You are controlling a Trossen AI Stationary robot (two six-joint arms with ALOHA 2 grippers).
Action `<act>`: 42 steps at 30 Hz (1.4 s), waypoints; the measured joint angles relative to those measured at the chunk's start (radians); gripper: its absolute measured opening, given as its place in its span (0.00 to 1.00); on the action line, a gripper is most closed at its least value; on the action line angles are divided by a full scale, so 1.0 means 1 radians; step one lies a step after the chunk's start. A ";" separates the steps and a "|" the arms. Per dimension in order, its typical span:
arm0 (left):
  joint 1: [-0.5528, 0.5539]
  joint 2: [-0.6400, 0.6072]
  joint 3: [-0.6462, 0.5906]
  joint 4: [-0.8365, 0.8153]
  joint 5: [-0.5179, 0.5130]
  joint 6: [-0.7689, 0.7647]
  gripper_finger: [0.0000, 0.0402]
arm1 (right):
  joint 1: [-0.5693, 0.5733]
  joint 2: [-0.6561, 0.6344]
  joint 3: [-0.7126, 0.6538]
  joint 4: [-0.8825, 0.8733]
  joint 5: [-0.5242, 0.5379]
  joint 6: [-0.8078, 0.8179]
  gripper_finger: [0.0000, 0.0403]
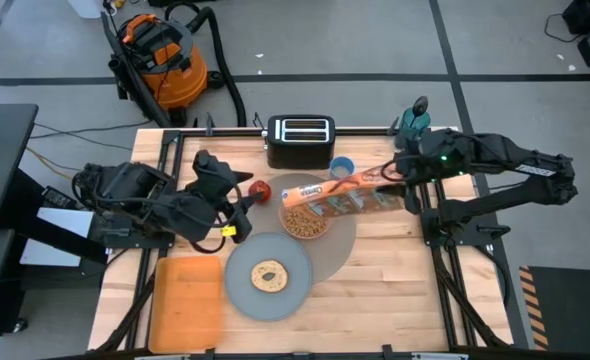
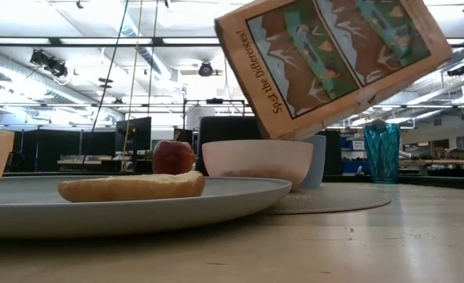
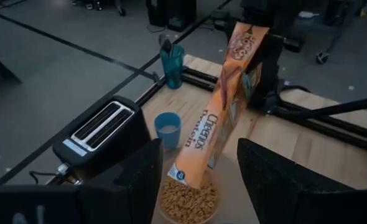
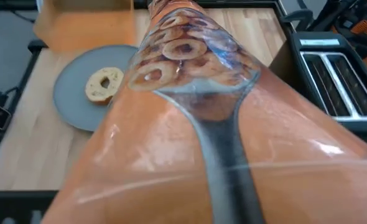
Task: Arrange a breakfast setting
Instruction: Pour the cereal from the cereal box into the orange bowl
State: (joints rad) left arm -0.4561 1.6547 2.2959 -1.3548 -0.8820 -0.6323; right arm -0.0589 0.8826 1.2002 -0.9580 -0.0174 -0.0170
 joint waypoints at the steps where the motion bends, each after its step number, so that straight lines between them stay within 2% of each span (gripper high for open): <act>1: -0.003 0.000 0.000 0.005 -0.001 0.000 0.53 | 0.000 -0.026 -0.018 0.003 0.000 0.013 0.52; 6: -0.004 0.000 0.000 0.061 -0.001 0.024 0.53 | 0.000 -0.164 -0.080 0.020 0.000 0.042 0.52; 13: 0.035 0.000 0.000 0.262 -0.001 0.199 0.54 | -0.001 -0.384 -0.209 0.054 0.049 0.106 0.52; 21: 0.096 0.000 0.000 0.426 0.056 0.332 0.54 | -0.001 -0.597 -0.377 0.164 0.018 0.213 0.52; 28: 0.143 0.001 0.000 0.557 0.083 0.425 0.54 | -0.001 -0.724 -0.389 0.175 0.023 0.246 0.52; 35: 0.169 0.001 0.000 0.726 0.184 0.544 0.54 | -0.001 -0.814 -0.389 0.217 0.024 0.281 0.52; 42: 0.197 0.001 0.000 0.731 0.177 0.578 0.54 | -0.001 -0.866 -0.389 0.347 0.024 0.279 0.52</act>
State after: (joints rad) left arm -0.2595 1.6558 2.2959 -0.6237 -0.7052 -0.0547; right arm -0.0601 0.0164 0.8116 -0.6106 0.0067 0.2623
